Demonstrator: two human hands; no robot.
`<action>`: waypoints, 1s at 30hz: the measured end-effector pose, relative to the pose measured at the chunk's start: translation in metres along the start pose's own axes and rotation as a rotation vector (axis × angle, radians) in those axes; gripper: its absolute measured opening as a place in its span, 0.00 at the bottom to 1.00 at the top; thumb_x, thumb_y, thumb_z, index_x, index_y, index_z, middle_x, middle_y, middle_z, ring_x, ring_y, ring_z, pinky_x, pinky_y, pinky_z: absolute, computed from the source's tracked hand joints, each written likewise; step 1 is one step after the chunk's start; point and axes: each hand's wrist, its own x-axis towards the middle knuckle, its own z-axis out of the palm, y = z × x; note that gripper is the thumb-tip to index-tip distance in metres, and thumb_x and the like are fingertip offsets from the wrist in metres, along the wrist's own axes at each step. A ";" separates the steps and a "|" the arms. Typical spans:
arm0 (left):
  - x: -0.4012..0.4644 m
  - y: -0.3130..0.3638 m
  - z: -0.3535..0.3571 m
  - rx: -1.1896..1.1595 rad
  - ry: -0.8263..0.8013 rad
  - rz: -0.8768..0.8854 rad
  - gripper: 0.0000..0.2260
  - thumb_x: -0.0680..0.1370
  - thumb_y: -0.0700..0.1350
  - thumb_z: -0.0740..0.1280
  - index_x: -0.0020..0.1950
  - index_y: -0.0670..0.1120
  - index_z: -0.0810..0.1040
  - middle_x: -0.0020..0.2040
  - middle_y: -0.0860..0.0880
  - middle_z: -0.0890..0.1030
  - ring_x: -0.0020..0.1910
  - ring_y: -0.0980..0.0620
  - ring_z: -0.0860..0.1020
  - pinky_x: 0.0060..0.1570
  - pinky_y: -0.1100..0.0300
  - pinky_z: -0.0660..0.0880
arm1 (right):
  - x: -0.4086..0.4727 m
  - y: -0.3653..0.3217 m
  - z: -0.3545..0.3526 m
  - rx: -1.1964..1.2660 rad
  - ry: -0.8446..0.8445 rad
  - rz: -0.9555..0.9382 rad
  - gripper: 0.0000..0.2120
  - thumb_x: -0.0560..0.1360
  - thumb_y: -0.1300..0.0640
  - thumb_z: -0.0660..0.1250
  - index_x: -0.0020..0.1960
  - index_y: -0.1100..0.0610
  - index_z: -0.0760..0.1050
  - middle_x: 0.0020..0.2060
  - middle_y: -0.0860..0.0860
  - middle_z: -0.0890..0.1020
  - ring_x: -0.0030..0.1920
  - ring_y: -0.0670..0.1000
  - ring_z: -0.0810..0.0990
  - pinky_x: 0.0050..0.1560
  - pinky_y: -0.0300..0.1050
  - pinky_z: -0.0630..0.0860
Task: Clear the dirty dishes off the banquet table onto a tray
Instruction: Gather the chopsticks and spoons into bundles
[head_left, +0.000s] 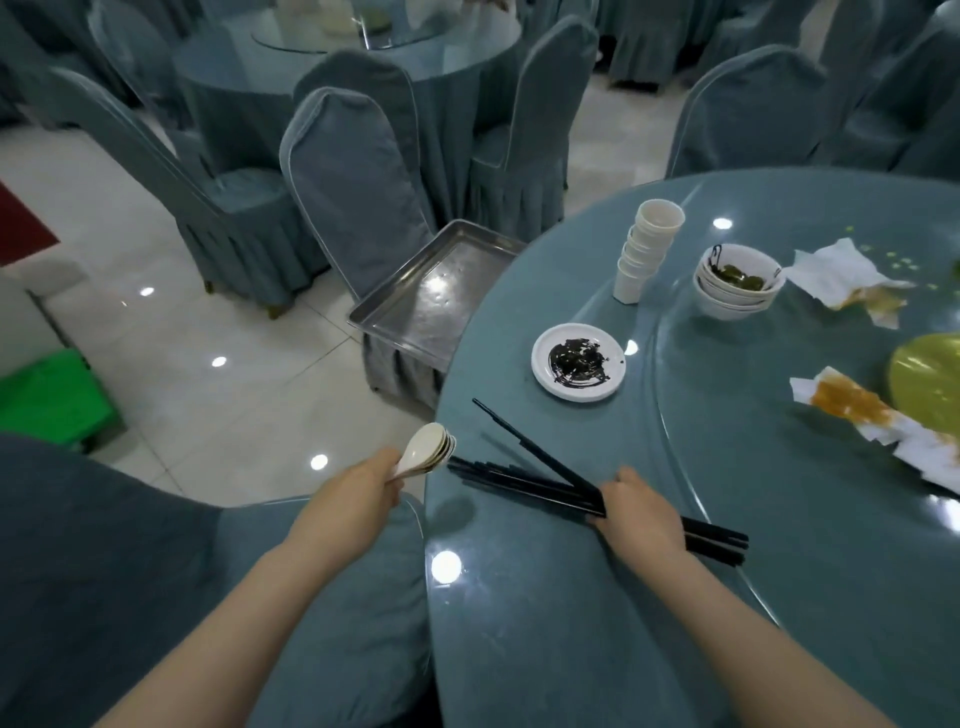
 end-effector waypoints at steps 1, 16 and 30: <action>0.000 -0.001 -0.003 0.006 0.014 -0.002 0.02 0.79 0.44 0.59 0.48 0.51 0.68 0.44 0.52 0.80 0.42 0.47 0.76 0.39 0.56 0.69 | -0.002 0.000 0.002 0.011 -0.003 -0.011 0.11 0.76 0.48 0.65 0.49 0.56 0.74 0.49 0.51 0.72 0.49 0.55 0.75 0.43 0.47 0.71; -0.001 0.000 -0.023 0.011 -0.002 0.131 0.05 0.79 0.43 0.59 0.47 0.53 0.68 0.41 0.53 0.80 0.39 0.50 0.76 0.38 0.57 0.69 | -0.046 -0.022 -0.029 0.422 0.192 0.241 0.07 0.72 0.50 0.67 0.45 0.51 0.71 0.34 0.47 0.76 0.37 0.54 0.76 0.35 0.45 0.70; 0.001 0.007 -0.074 0.105 0.005 0.345 0.04 0.79 0.44 0.58 0.50 0.50 0.72 0.44 0.53 0.80 0.43 0.47 0.77 0.44 0.51 0.75 | -0.065 -0.054 -0.037 1.336 0.788 0.481 0.09 0.70 0.55 0.75 0.35 0.54 0.77 0.28 0.47 0.79 0.28 0.42 0.75 0.29 0.28 0.70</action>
